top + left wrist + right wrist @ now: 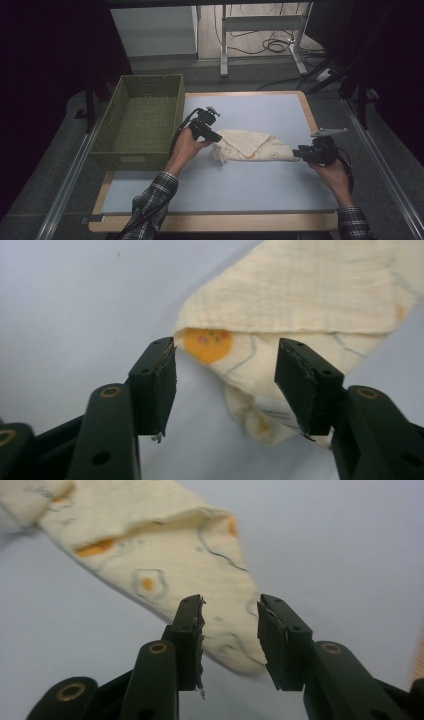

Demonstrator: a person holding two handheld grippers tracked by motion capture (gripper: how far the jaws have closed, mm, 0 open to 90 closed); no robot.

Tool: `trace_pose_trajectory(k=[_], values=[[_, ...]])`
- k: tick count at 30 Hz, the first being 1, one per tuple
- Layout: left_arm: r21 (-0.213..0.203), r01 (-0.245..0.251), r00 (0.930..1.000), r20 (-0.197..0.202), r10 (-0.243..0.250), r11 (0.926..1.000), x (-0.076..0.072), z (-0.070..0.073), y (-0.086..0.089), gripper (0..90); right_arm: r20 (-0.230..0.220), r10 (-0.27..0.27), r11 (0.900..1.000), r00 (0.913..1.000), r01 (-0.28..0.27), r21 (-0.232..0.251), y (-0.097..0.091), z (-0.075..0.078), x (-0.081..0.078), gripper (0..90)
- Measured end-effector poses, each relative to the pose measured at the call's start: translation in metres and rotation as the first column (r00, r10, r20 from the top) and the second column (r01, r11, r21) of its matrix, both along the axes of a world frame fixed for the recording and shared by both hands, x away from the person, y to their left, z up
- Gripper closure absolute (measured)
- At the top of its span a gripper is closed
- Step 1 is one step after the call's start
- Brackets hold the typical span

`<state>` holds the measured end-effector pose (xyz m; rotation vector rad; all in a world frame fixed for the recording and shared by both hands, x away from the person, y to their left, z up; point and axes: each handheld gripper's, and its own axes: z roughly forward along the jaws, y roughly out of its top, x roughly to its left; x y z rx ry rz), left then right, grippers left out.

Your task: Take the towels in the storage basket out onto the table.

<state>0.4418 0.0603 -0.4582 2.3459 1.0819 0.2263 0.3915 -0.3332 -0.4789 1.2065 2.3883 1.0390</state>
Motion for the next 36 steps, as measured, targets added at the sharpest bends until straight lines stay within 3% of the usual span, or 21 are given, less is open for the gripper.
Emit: trace_pose_trajectory(k=[2,3,5,11,12,13,14,19,20,24,25,26,29,32,33,34,35,36], values=[[-0.019,0.024,0.9995,0.019,-0.024,0.9995,-0.010,0.000,-0.003,36.1,-0.005,0.060,0.9980,0.9982,-0.060,0.017,0.016,-0.003,0.001,65.5],[-0.019,0.024,0.9995,0.019,-0.024,0.9995,-0.010,0.000,-0.003,34.6,-0.005,0.060,0.9980,0.9982,-0.060,0.017,0.016,-0.003,0.001,65.5],[-0.024,0.037,0.9990,0.027,-0.036,0.9990,-0.016,-0.004,-0.004,33.8,-0.015,0.115,0.9929,0.9933,-0.114,0.034,0.037,-0.007,0.004,67.2],[-0.017,0.060,0.9982,0.006,-0.059,0.9981,-0.022,-0.020,-0.006,33.7,-0.002,0.203,0.9777,0.9791,-0.203,0.054,0.075,-0.011,0.010,67.3],[0.011,0.054,0.9985,0.013,-0.054,0.9985,-0.021,-0.025,-0.006,34.5,0.002,0.233,0.9708,0.9724,-0.233,0.058,0.090,-0.012,0.012,66.4],[0.011,0.054,0.9985,0.013,-0.054,0.9985,-0.021,-0.025,-0.006,35.0,0.002,0.233,0.9708,0.9724,-0.233,0.058,0.090,-0.012,0.012,66.4],[0.022,0.045,0.9989,0.013,-0.046,0.9987,-0.019,-0.029,-0.006,35.9,0.009,0.267,0.9619,0.9637,-0.267,0.058,0.104,-0.013,0.013,65.7],[0.036,0.037,0.9993,0.000,-0.037,0.9987,-0.018,-0.034,-0.006,46.0,-0.002,0.309,0.9500,0.9512,-0.308,0.051,0.126,-0.022,0.018,65.0],[0.035,0.042,0.9990,-0.012,-0.042,0.9985,-0.017,-0.036,-0.005,49.5,-0.016,0.318,0.9478,0.9478,-0.318,0.021,0.134,-0.028,0.019,65.6],[0.028,0.053,0.9979,-0.038,-0.052,0.9982,-0.017,-0.039,-0.005,64.5,-0.001,0.315,0.9469,0.9490,-0.315,-0.065,0.140,-0.038,0.019,84.0],[0.025,0.055,0.9976,-0.043,-0.054,0.9982,-0.017,-0.040,-0.005,64.5,-0.001,0.315,0.9469,0.9490,-0.315,-0.065,0.140,-0.038,0.019,84.0],[0.023,0.057,0.9976,-0.041,-0.056,0.9981,-0.016,-0.039,-0.004,74.5,0.001,0.307,0.9508,0.9518,-0.306,-0.046,0.137,-0.037,0.020,85.5],[0.015,0.051,0.9984,-0.025,-0.051,0.9986,-0.015,-0.035,-0.003,83.9,0.013,0.301,0.9534,0.9536,-0.300,-0.031,0.134,-0.032,0.020,85.9],[0.001,0.037,0.9992,0.014,-0.037,0.9993,-0.010,-0.016,0.002,85.0,0.058,0.268,0.9634,0.9617,-0.267,-0.025,0.122,-0.011,0.027,85.9],[0.001,0.037,0.9992,0.014,-0.037,0.9993,-0.010,-0.016,0.002,85.2,0.058,0.268,0.9634,0.9617,-0.267,-0.025,0.122,-0.011,0.027,85.9],[0.013,0.020,0.9992,0.034,-0.021,0.9997,-0.003,-0.006,0.004,85.1,0.077,0.240,0.9706,0.9676,-0.240,-0.016,0.115,0.004,0.035,85.9],[0.013,0.020,0.9992,0.034,-0.021,0.9997,-0.003,-0.006,0.004,84.8,0.077,0.240,0.9706,0.9676,-0.240,-0.016,0.115,0.004,0.035,85.9],[0.014,0.010,0.9992,0.039,-0.011,0.9999,0.003,0.001,0.006,84.3,0.102,0.209,0.9777,0.9726,-0.210,-0.002,0.108,0.023,0.047,85.9]])
